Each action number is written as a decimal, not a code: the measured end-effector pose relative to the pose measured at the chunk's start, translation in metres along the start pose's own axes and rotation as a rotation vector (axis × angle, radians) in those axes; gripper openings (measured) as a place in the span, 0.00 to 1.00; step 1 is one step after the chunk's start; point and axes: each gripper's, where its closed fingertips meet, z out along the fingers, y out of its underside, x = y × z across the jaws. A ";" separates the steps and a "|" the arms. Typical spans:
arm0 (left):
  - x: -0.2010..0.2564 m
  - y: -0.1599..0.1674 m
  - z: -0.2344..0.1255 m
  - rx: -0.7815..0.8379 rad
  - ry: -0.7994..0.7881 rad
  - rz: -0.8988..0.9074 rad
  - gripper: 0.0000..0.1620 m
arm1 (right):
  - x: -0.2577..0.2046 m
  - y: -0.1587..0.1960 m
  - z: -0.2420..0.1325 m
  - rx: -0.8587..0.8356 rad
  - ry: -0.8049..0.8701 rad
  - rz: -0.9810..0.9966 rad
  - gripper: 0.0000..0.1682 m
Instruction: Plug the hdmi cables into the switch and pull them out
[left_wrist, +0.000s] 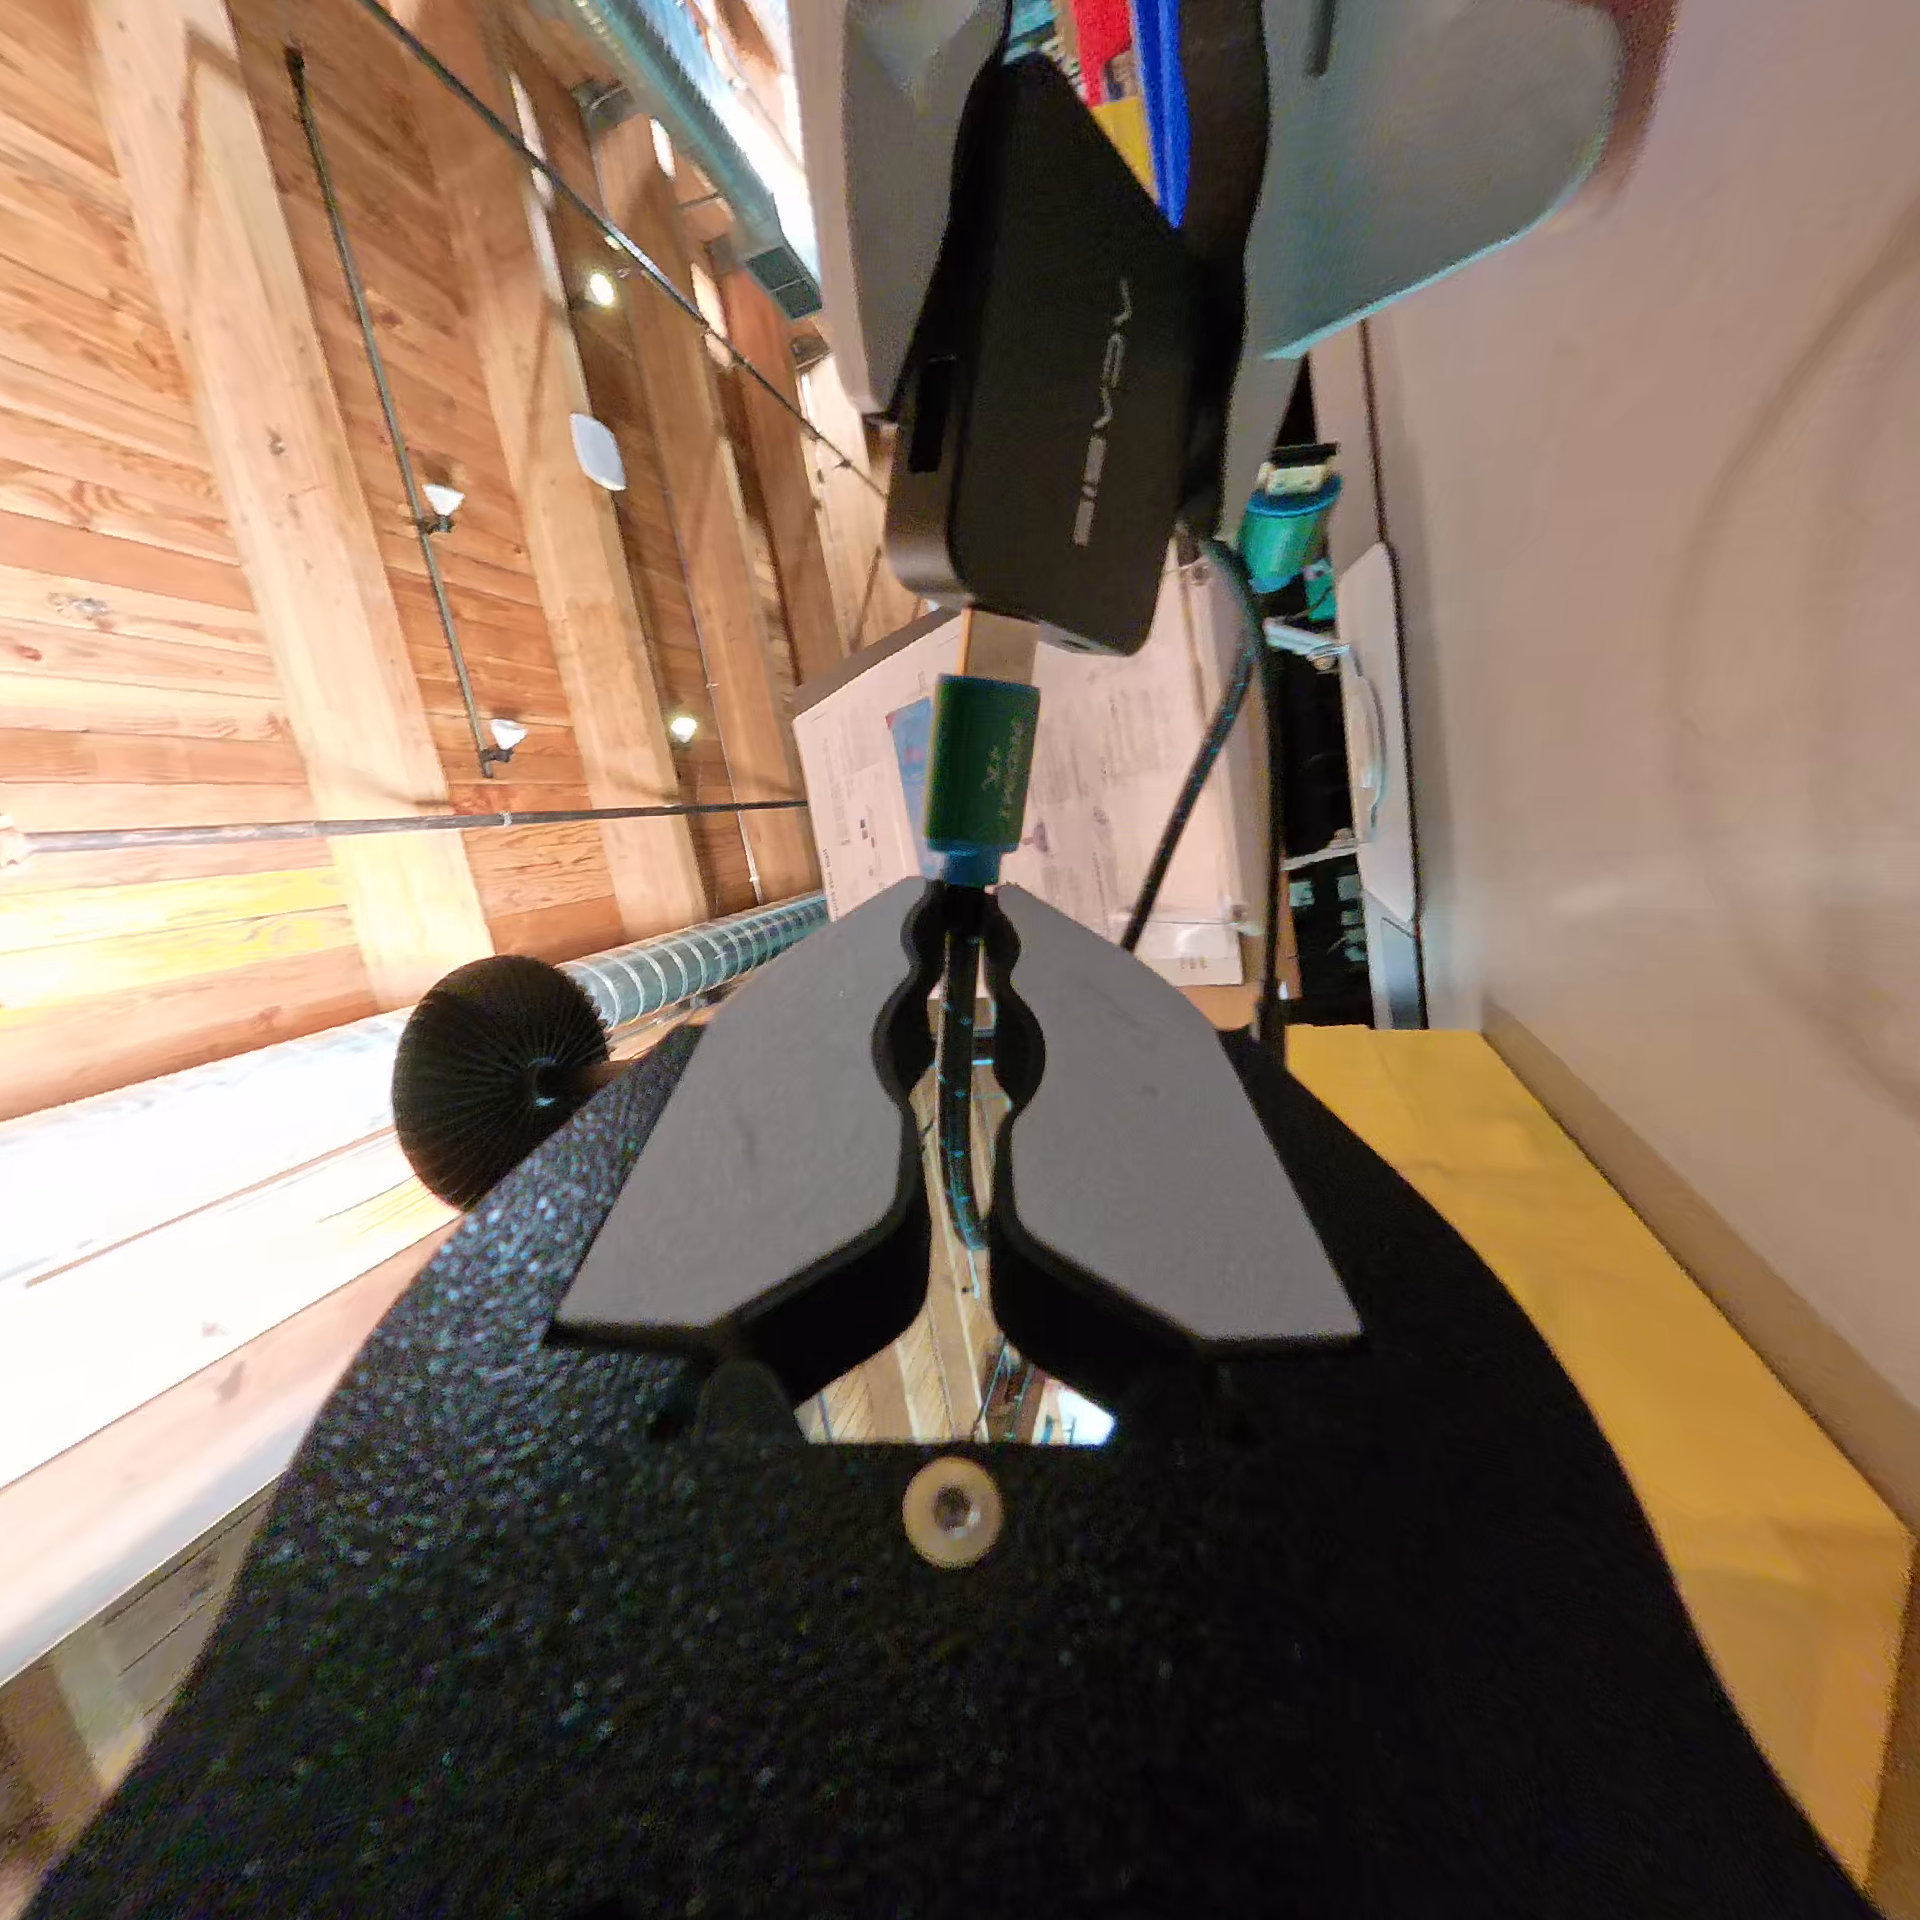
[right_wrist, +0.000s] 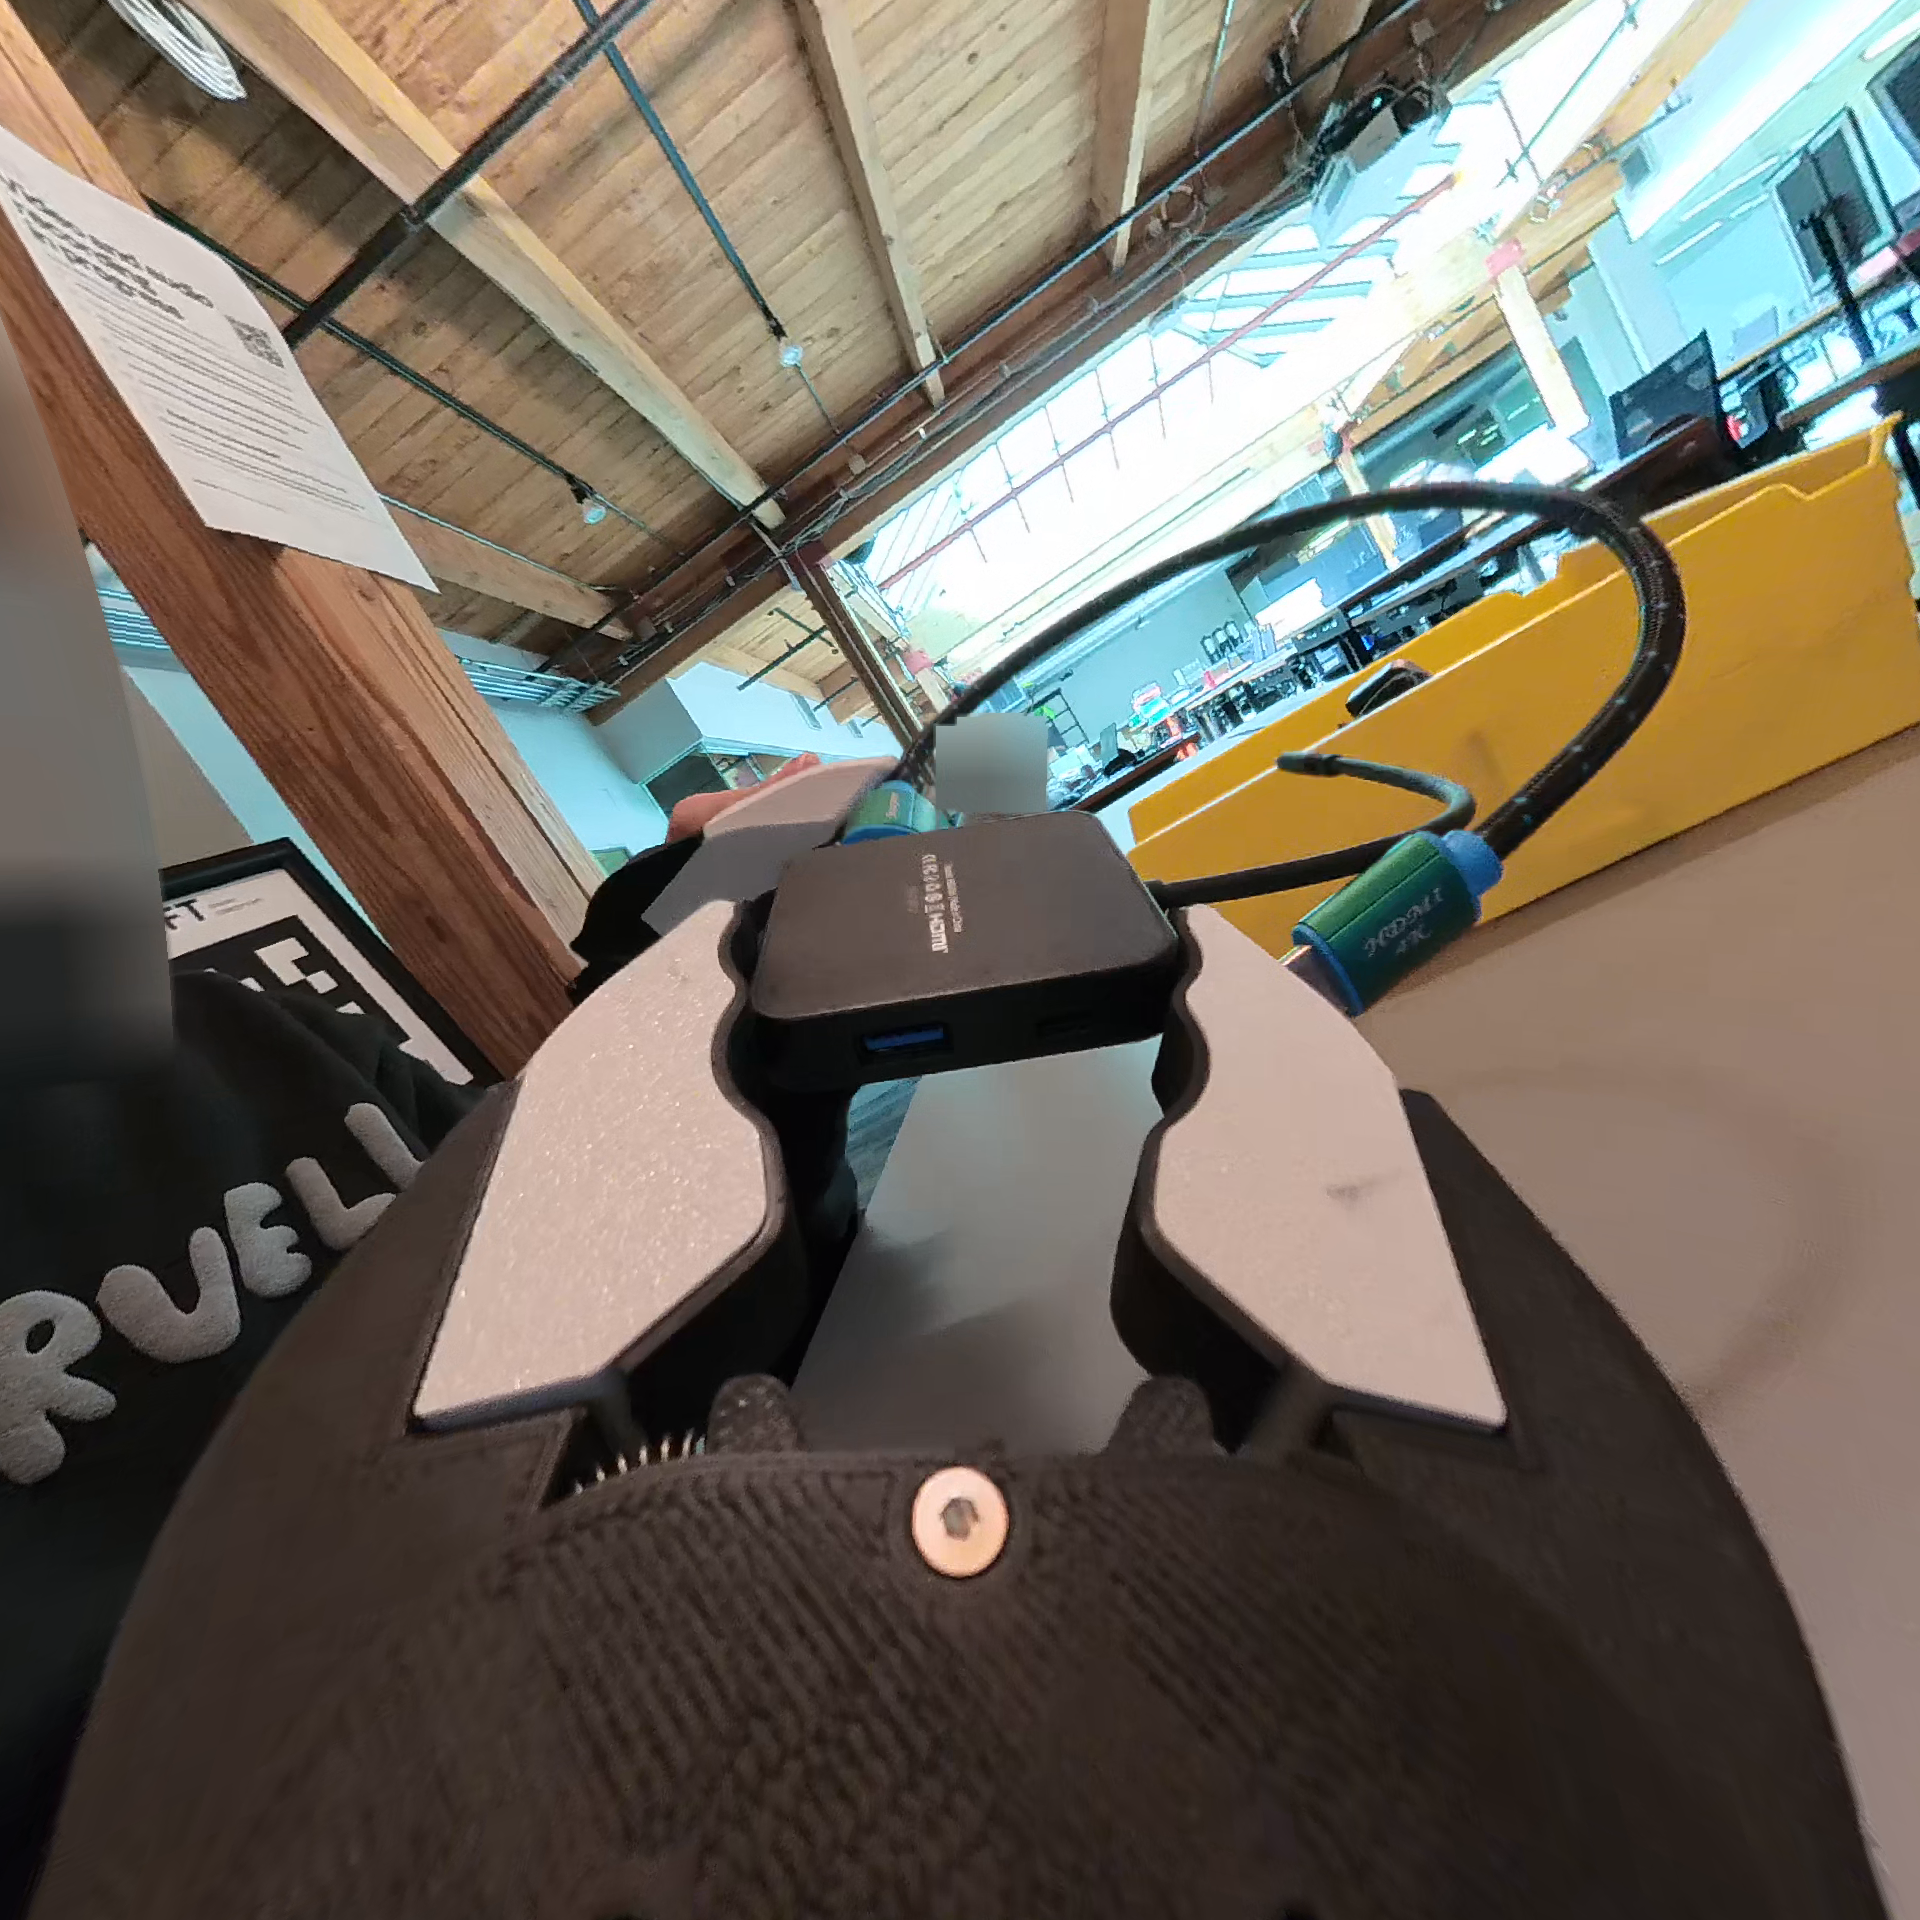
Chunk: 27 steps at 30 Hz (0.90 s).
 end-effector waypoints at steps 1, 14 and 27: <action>-0.001 0.001 0.001 -0.010 -0.012 -0.005 0.04 | 0.000 0.002 0.001 -0.010 0.000 0.009 0.44; 0.012 0.007 0.006 -0.011 -0.052 0.017 0.04 | 0.011 0.006 0.005 0.010 -0.007 0.284 0.44; 0.006 0.007 0.001 0.032 -0.018 -0.105 0.04 | -0.001 -0.001 0.011 -0.009 0.030 0.064 0.45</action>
